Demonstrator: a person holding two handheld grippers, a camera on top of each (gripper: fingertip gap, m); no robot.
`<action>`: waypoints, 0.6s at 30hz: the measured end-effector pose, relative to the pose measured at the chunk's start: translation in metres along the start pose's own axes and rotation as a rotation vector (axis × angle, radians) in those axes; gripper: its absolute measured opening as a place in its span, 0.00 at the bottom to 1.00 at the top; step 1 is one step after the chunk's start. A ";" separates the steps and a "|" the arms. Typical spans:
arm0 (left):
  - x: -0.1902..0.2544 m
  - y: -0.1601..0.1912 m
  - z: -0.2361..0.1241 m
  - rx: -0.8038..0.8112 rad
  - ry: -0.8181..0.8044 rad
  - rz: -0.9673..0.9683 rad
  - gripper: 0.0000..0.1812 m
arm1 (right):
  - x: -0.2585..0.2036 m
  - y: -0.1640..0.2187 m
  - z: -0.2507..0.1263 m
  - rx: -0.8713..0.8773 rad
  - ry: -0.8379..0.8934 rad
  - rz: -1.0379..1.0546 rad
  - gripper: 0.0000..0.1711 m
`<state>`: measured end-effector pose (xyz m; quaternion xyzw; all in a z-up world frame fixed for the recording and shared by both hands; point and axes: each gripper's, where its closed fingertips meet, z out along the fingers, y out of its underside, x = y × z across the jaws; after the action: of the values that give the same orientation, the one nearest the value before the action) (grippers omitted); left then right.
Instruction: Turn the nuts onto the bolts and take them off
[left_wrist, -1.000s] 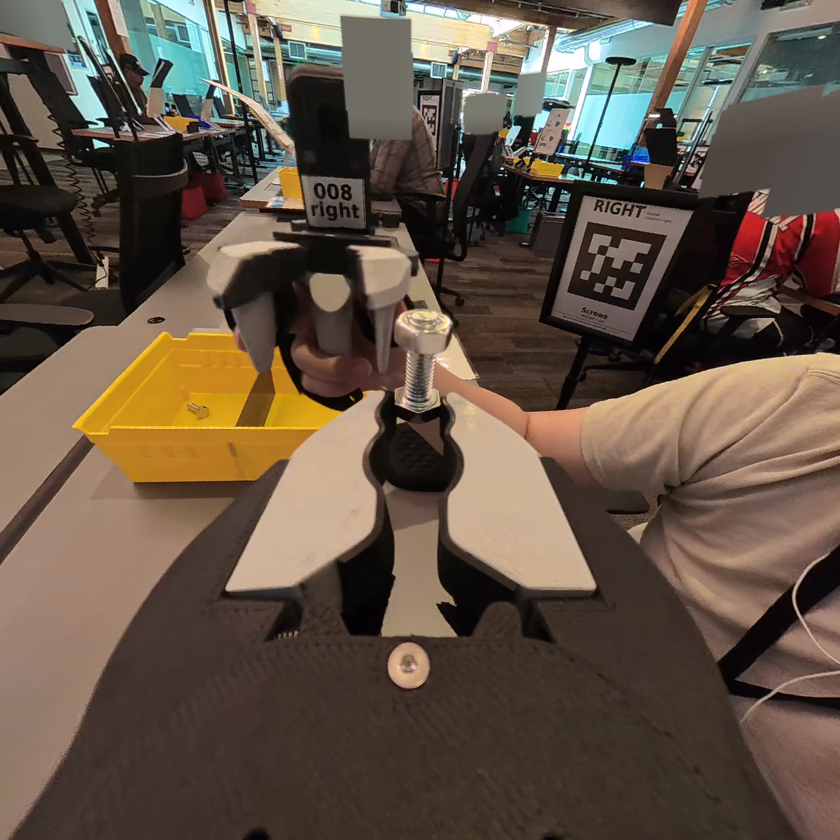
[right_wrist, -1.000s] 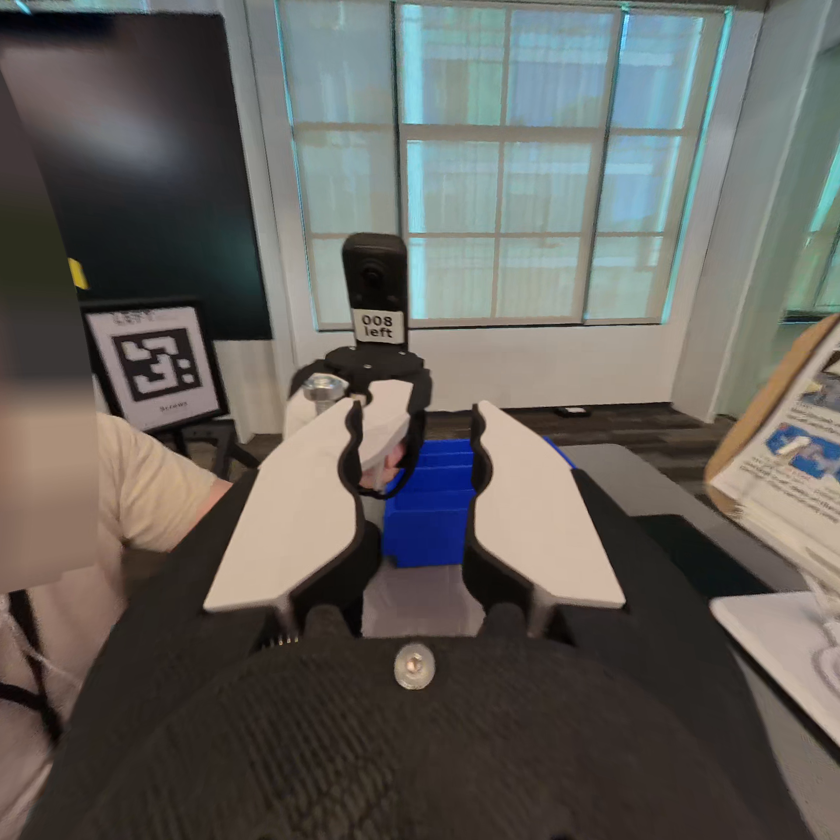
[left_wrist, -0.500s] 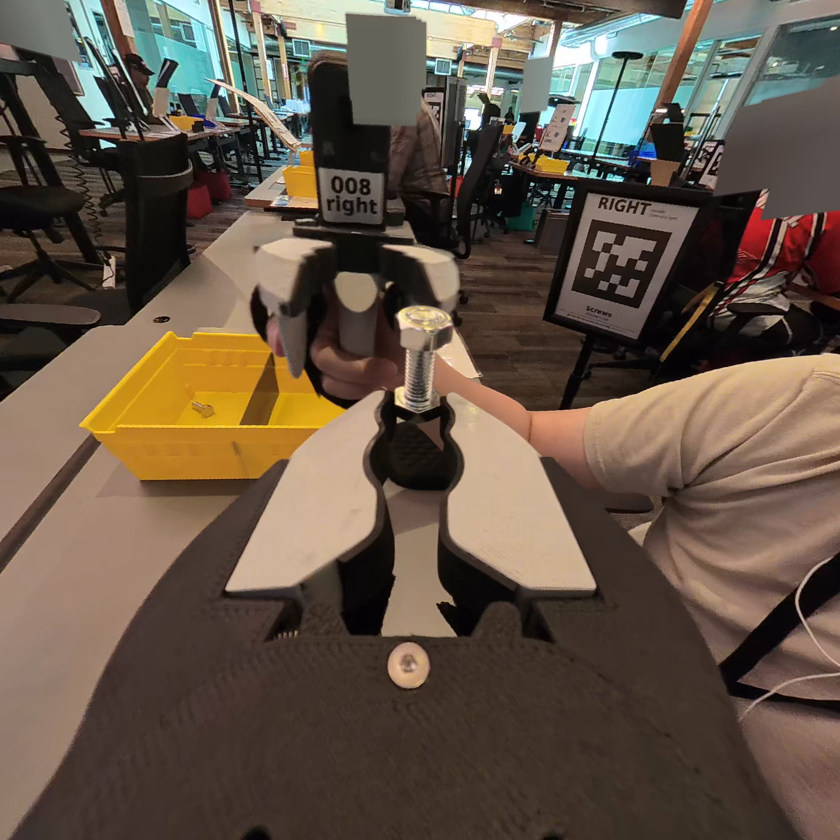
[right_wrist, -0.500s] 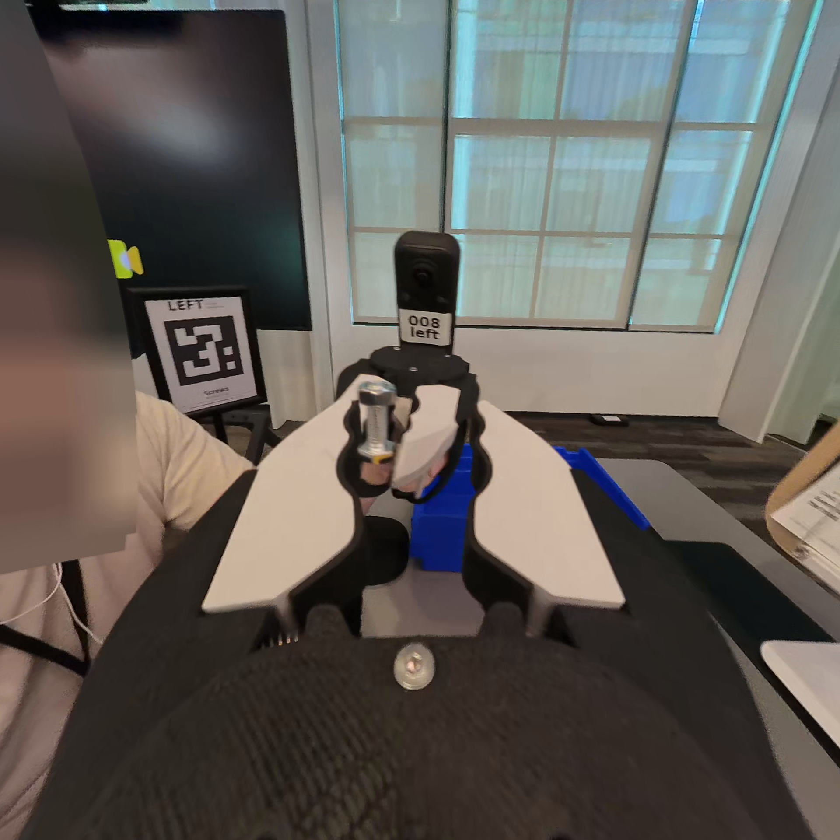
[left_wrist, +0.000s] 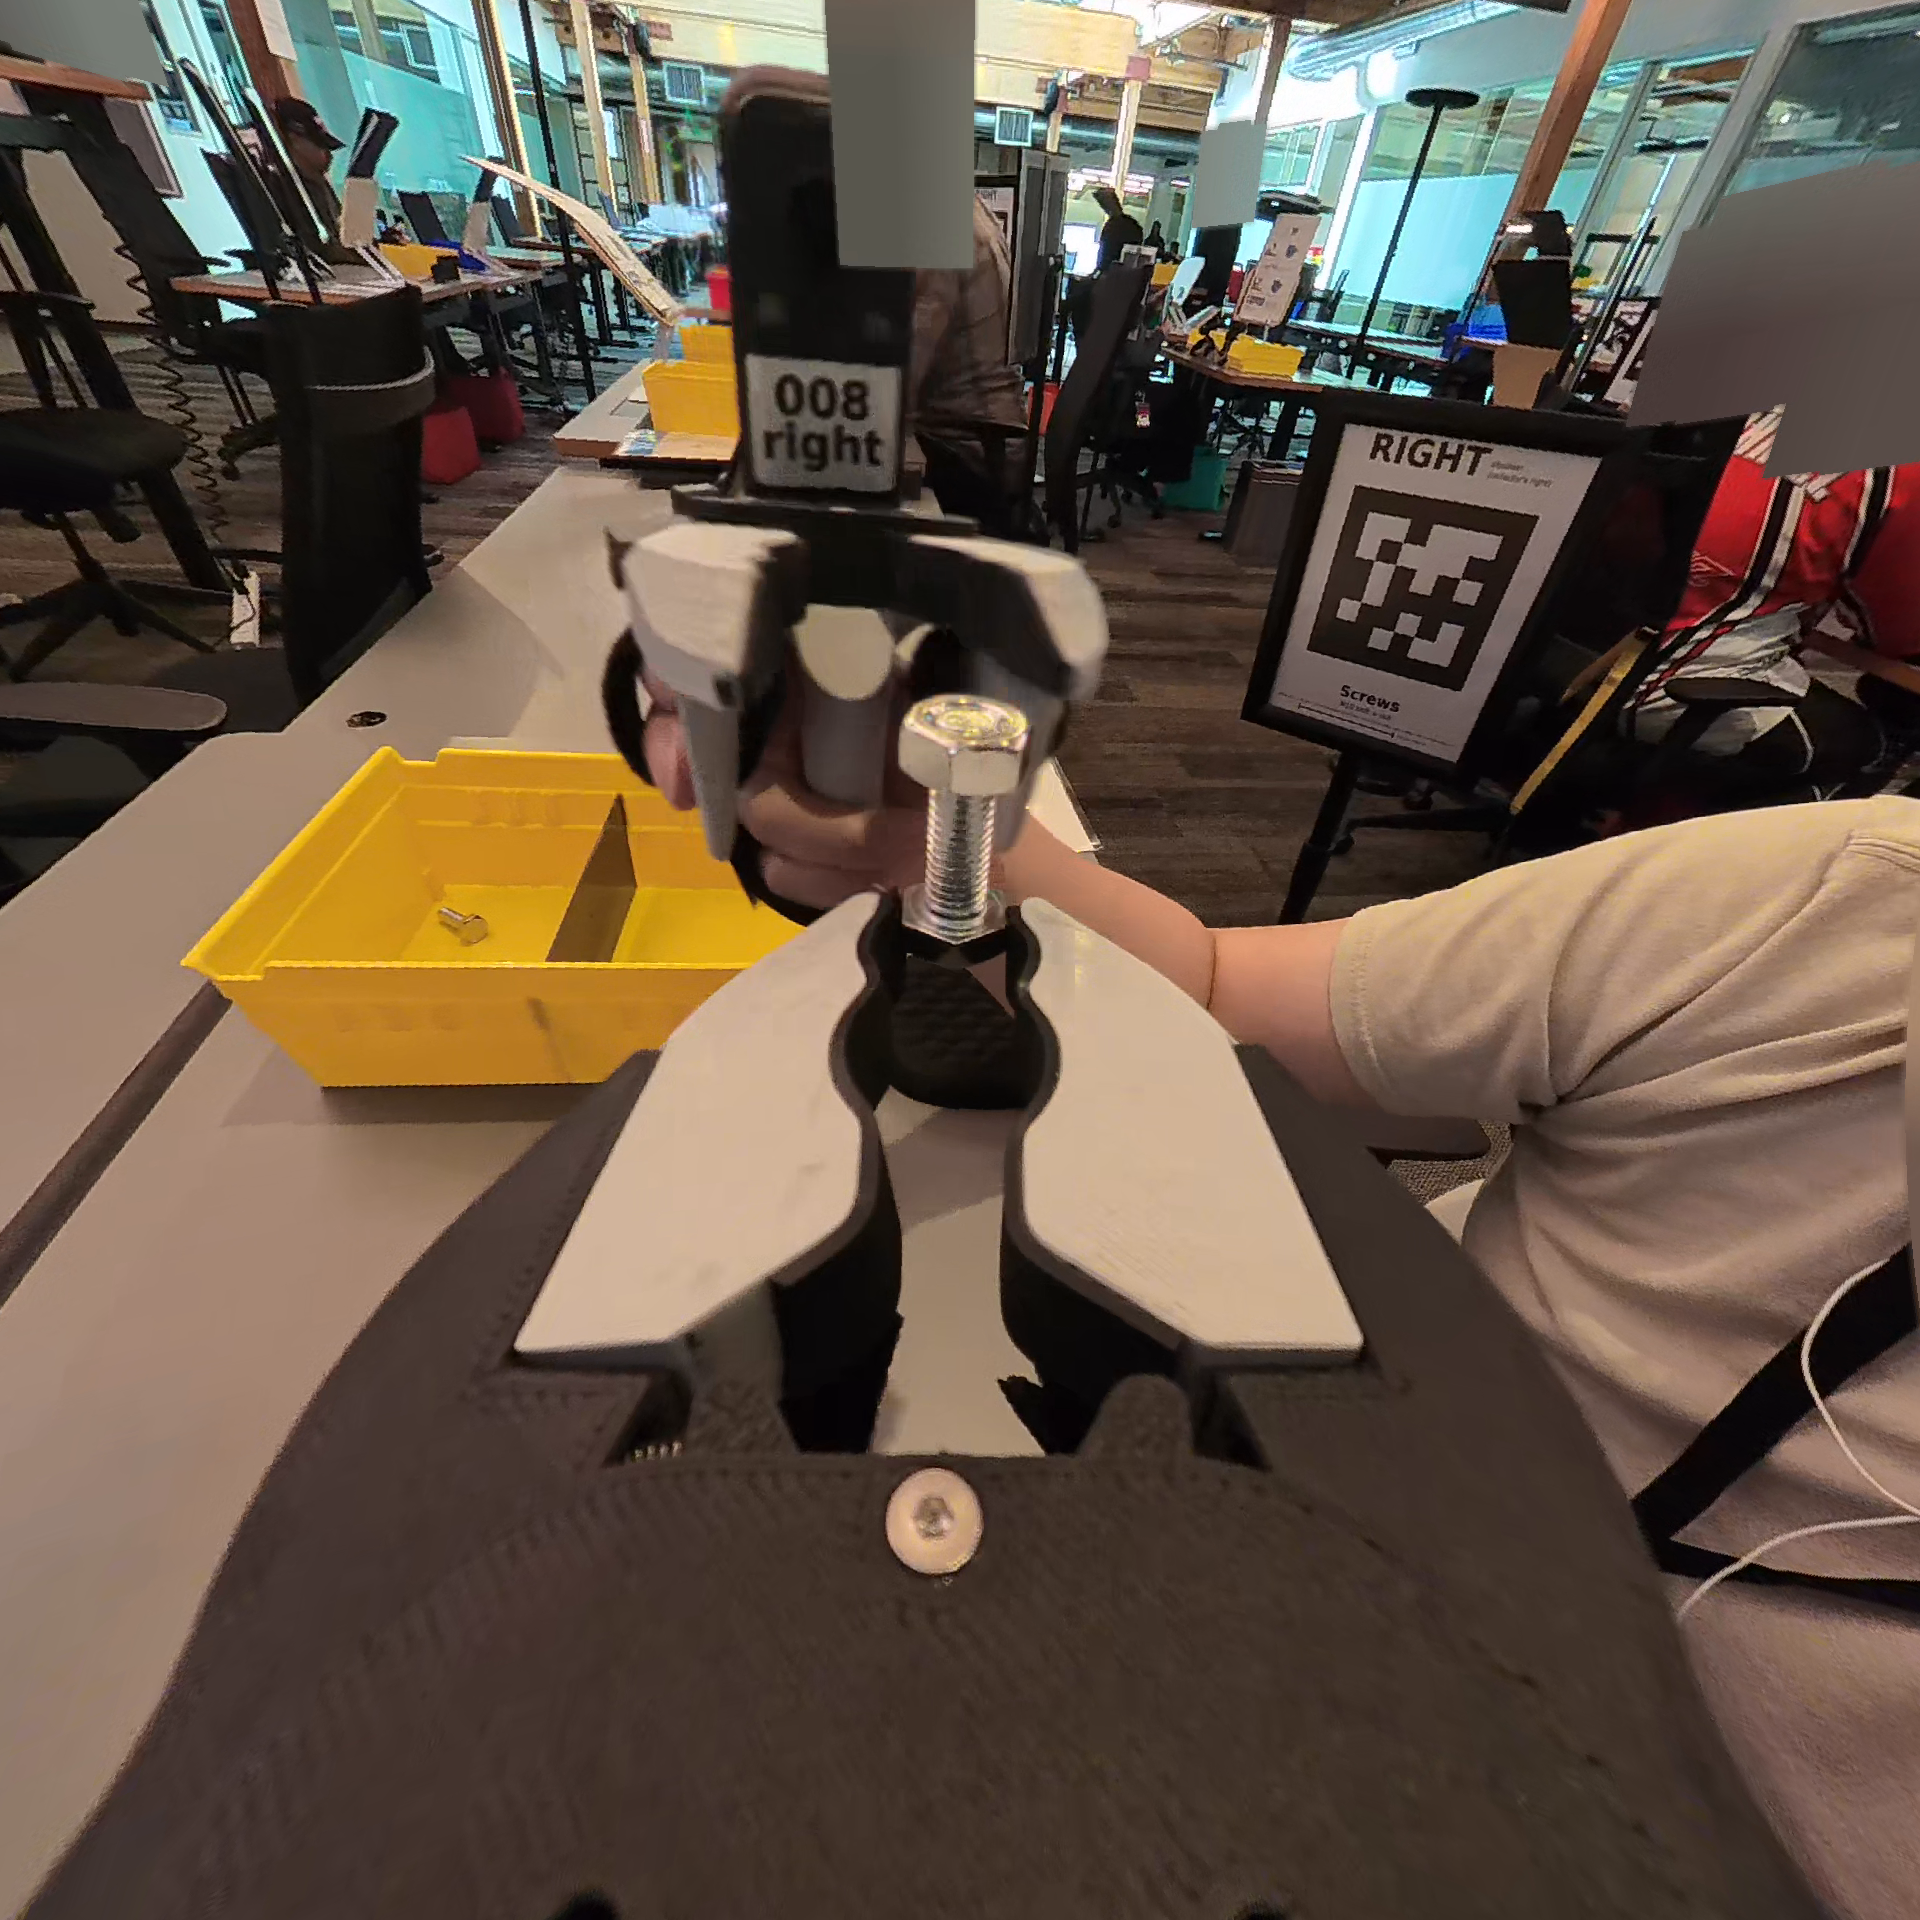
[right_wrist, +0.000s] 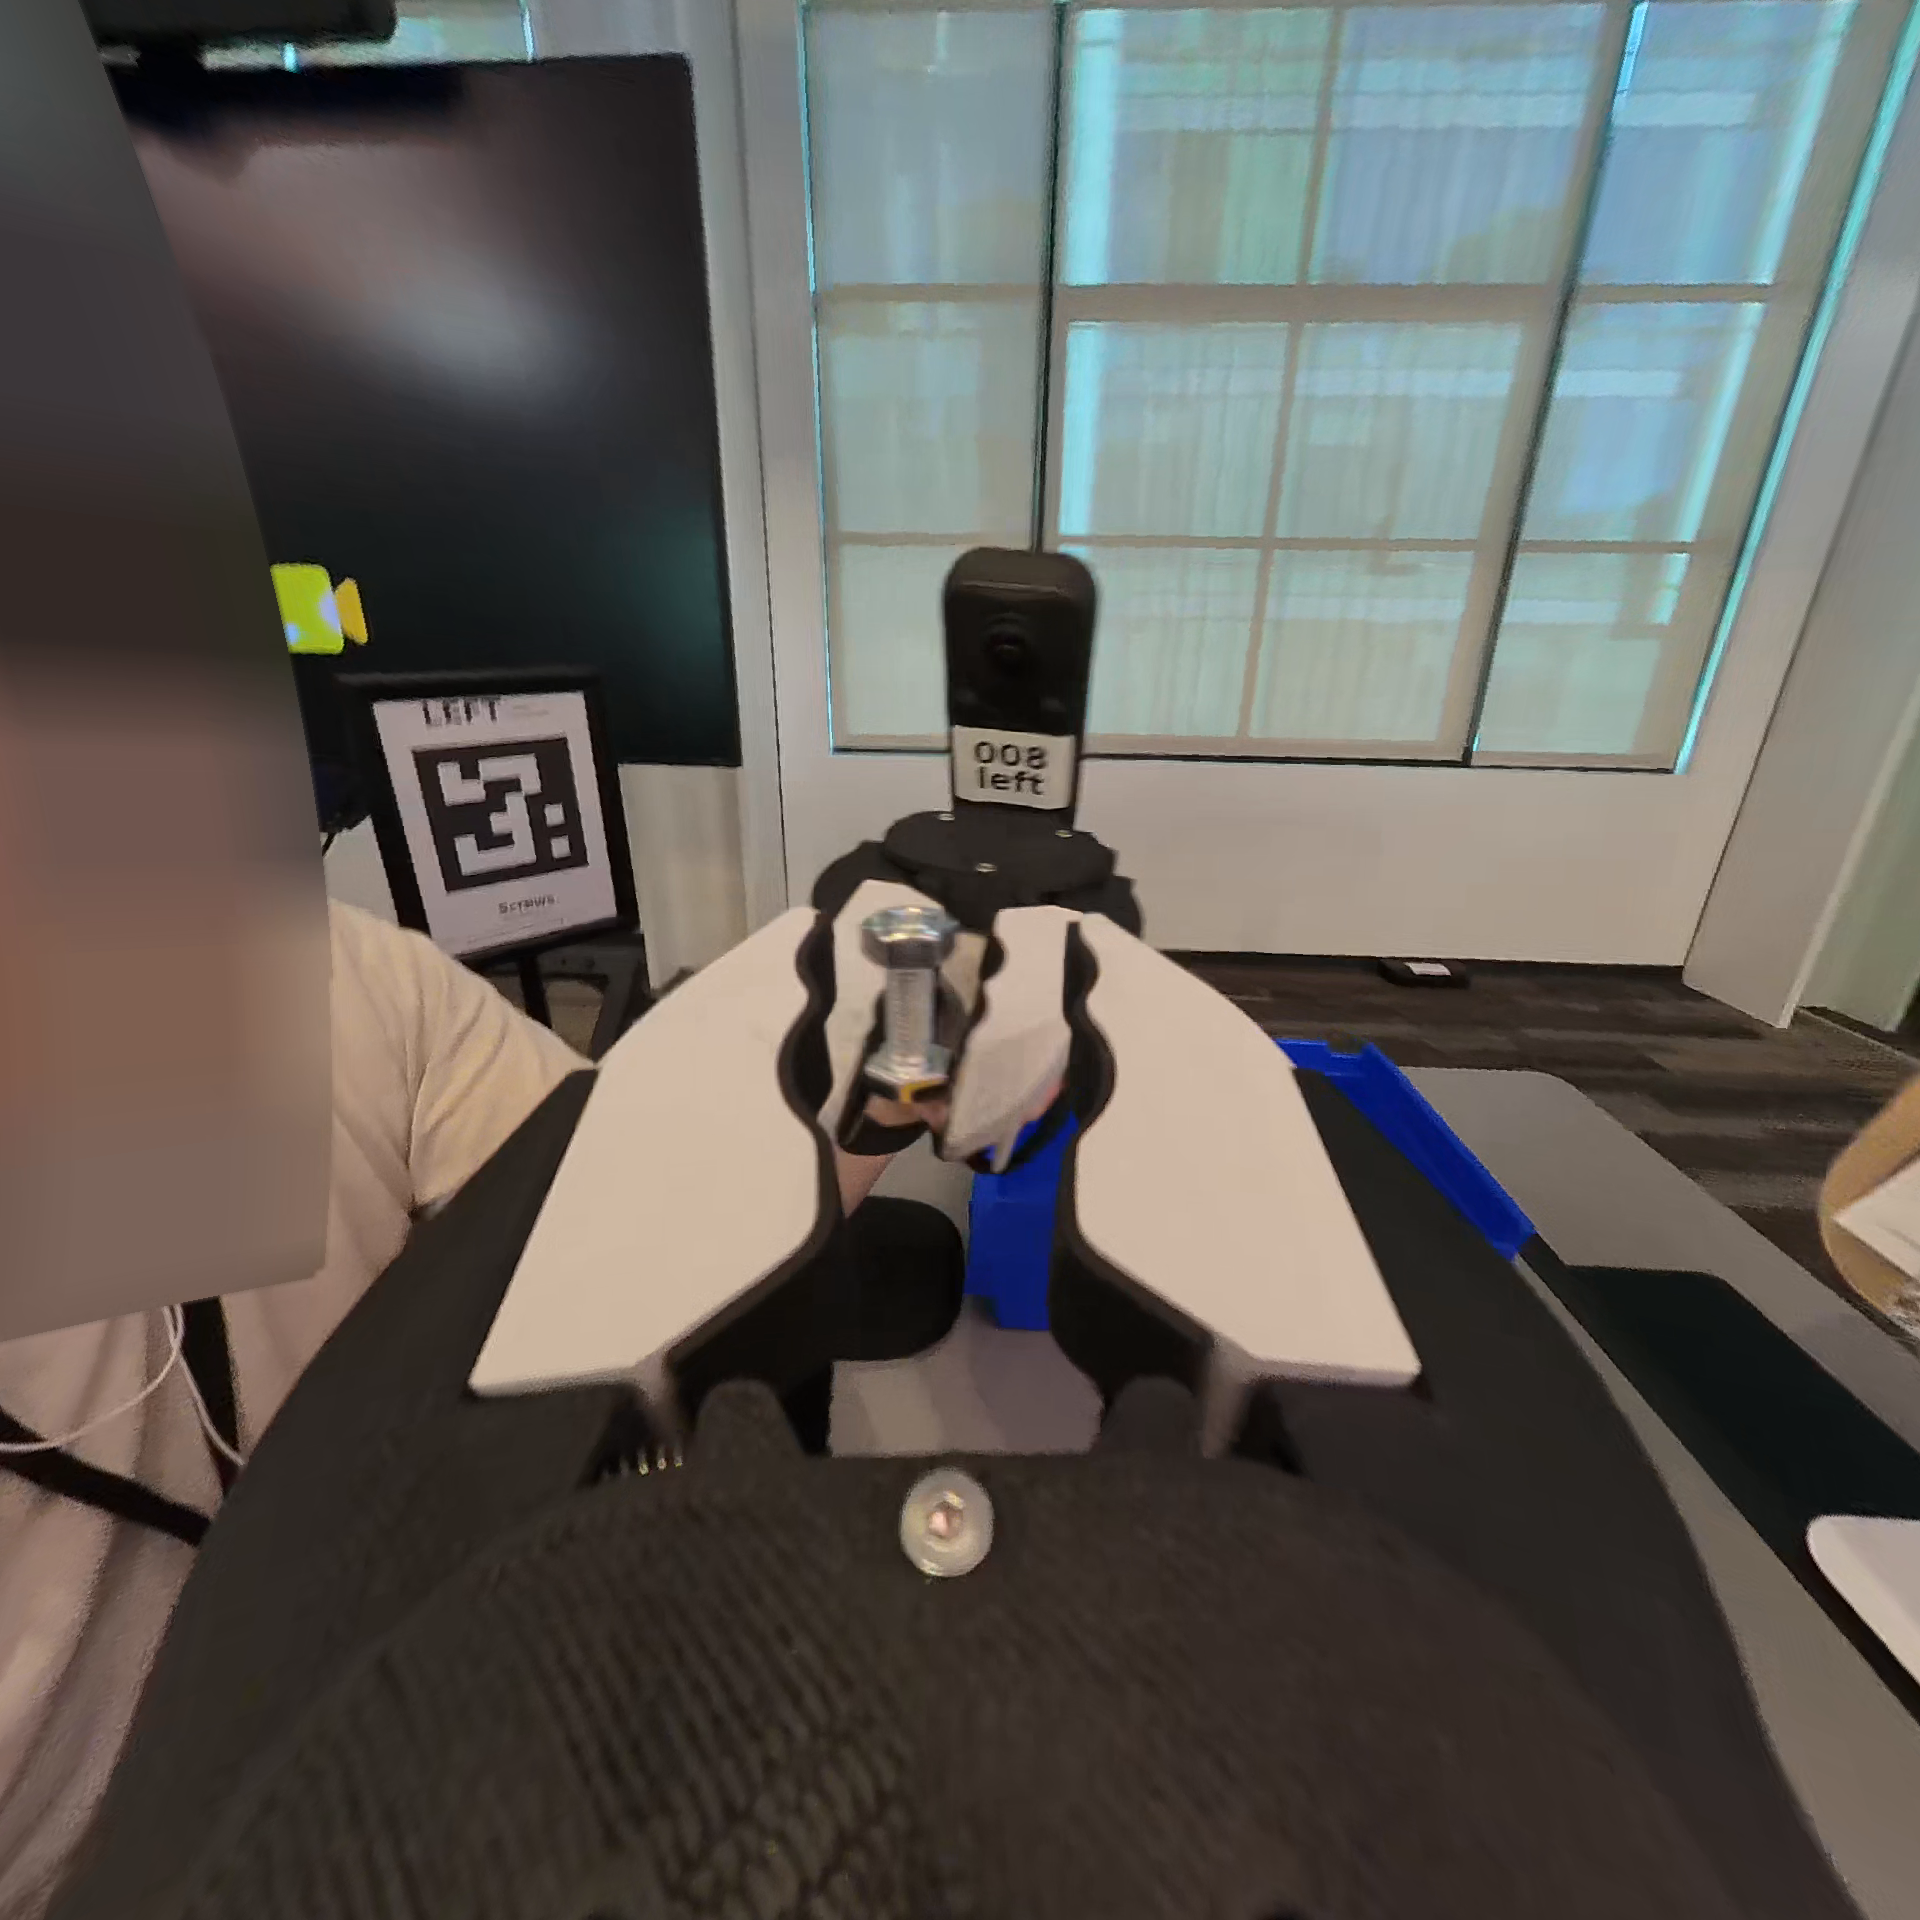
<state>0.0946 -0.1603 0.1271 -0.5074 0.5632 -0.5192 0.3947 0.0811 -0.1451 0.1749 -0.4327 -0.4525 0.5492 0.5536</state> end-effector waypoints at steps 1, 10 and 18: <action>0.000 0.000 0.000 0.001 0.003 -0.002 0.10 | -0.004 0.004 0.006 -0.027 -0.001 -0.020 0.26; 0.002 -0.005 -0.006 0.019 -0.004 0.004 0.10 | 0.029 -0.007 -0.020 0.087 0.092 0.079 0.20; 0.002 -0.001 -0.003 -0.002 -0.002 0.006 0.10 | -0.002 0.006 0.016 -0.040 0.059 -0.053 0.23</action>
<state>0.0917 -0.1614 0.1292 -0.5068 0.5647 -0.5169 0.3964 0.0648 -0.1473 0.1728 -0.4478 -0.4582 0.5122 0.5720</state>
